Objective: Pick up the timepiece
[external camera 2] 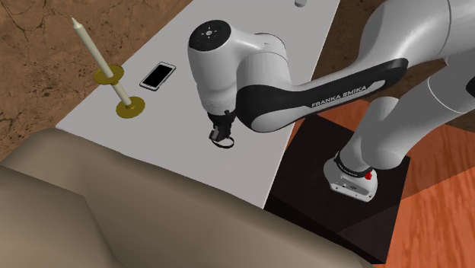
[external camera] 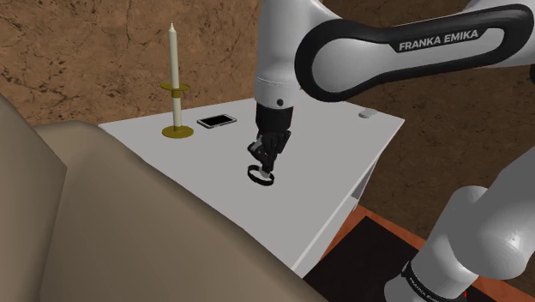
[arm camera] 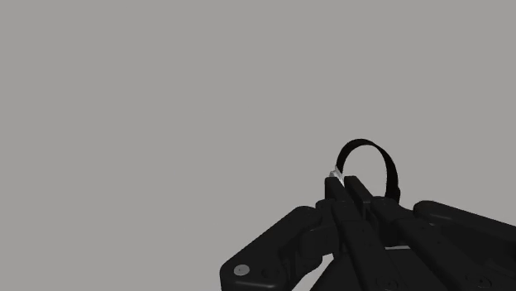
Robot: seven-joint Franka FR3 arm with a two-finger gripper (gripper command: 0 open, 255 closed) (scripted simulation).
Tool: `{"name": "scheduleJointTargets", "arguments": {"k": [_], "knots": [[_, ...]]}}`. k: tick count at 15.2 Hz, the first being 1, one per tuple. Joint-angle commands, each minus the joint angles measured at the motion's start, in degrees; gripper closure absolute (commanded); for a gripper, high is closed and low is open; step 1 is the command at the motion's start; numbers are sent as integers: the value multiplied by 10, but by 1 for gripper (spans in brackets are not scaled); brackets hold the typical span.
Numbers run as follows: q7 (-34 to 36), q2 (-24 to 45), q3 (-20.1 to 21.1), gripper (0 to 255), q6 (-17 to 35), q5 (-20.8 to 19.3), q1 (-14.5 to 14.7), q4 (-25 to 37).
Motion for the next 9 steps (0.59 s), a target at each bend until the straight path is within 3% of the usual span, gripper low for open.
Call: {"name": "scheduleJointTargets", "arguments": {"k": [1,9], "knots": [[-1,-2,-1,255,-15,0,0,14],[-6,-3,-4,255,-77,0,-2,74]]}}
